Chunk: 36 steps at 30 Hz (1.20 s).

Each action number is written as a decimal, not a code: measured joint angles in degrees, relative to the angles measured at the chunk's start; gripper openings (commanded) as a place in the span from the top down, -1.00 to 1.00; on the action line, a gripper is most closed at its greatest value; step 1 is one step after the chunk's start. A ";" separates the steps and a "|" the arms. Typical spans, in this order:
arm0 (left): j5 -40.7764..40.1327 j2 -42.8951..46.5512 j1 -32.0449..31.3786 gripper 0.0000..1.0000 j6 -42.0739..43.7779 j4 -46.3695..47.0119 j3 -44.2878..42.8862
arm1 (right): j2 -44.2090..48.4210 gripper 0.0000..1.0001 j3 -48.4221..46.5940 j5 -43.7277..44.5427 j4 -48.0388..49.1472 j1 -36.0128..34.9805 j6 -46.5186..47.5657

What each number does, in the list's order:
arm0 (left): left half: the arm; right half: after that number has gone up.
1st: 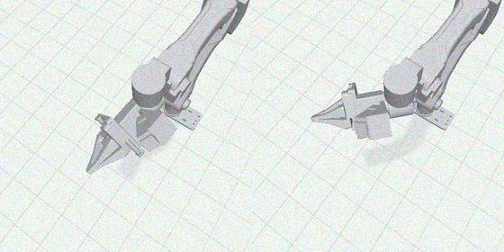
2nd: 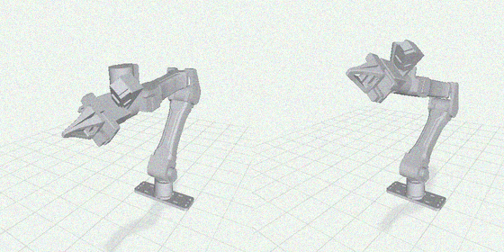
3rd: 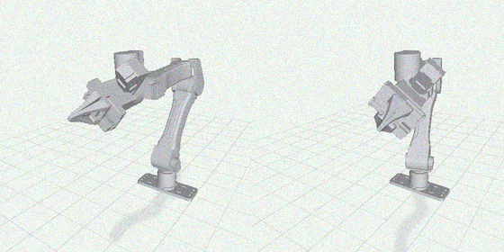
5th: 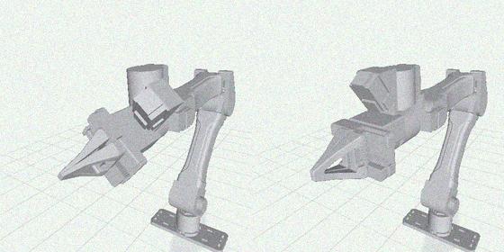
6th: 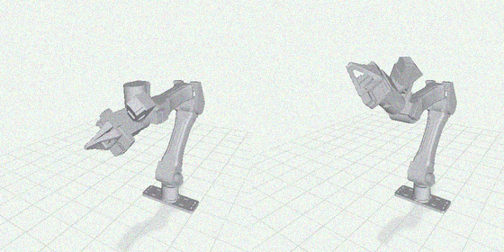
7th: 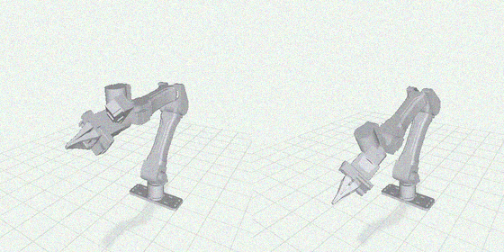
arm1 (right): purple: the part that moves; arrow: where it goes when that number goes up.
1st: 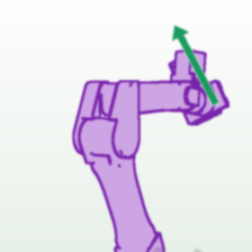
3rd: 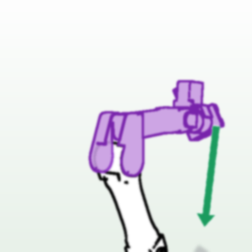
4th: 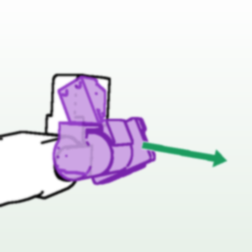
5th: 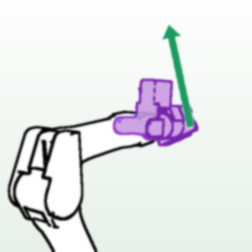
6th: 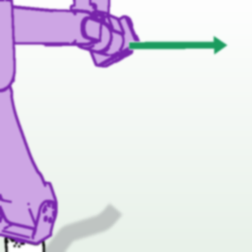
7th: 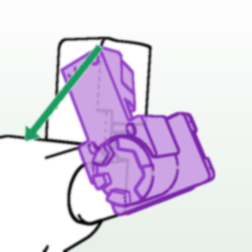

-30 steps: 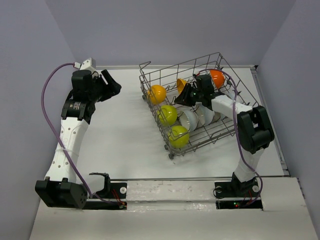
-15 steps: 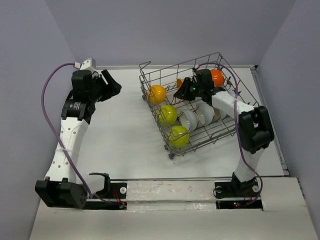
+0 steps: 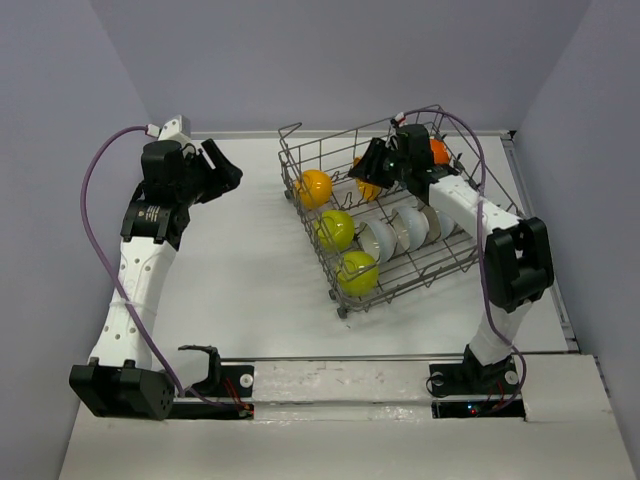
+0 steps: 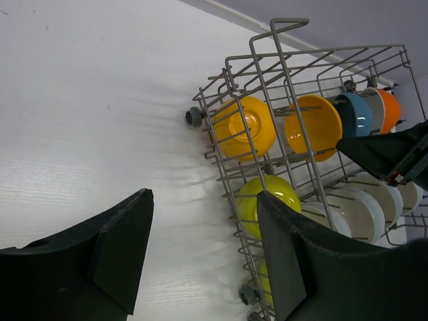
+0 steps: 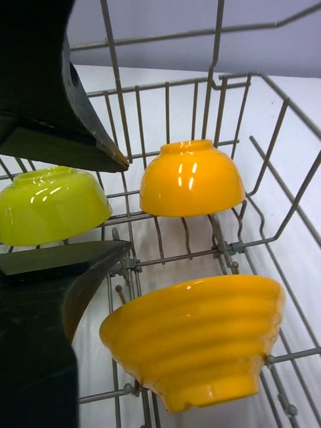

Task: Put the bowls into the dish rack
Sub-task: Reset both arms

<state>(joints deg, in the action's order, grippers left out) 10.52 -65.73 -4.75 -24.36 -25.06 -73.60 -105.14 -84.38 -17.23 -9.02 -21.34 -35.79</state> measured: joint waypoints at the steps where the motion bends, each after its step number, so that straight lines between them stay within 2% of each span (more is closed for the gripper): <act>1: 0.02 0.00 0.00 -0.43 0.00 0.00 0.00 | 0.66 -0.13 0.00 0.55 -0.20 0.00 0.24; 4: 0.13 0.00 0.00 -0.44 0.00 0.02 0.00 | 4.28 -0.43 0.00 2.29 -0.87 0.00 0.94; 5: 0.28 0.00 0.00 -0.44 0.00 0.04 0.00 | 6.05 -0.63 0.00 3.28 -0.96 0.00 1.62; 8: 0.72 0.07 0.00 -0.45 0.00 0.48 0.22 | 11.08 -0.99 0.00 5.88 -0.81 0.00 3.39; 15: 0.81 0.35 0.00 -0.54 0.13 1.97 1.62 | 24.76 -1.00 1.90 13.86 -0.35 0.00 8.94; 24: -1.77 0.35 -1.90 -0.85 0.50 4.61 0.81 | 44.50 -1.00 11.93 23.02 1.57 0.00 12.55; 26: -2.95 0.15 -3.19 -0.98 0.59 4.74 -0.59 | 46.56 -1.00 13.40 24.37 1.97 0.00 13.03; 30: -5.51 -1.16 -5.73 -0.98 0.87 5.75 -5.27 | 49.96 -1.00 14.67 28.00 1.68 0.00 14.27; 36: -9.44 -4.24 -8.46 -0.98 1.49 6.49 -12.33 | 50.27 -1.00 13.51 29.38 -0.04 0.00 15.41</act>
<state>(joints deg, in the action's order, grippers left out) 1.08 -69.97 -13.21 -22.87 -18.57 -85.93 -54.87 -70.87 12.14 -9.06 -21.34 -20.38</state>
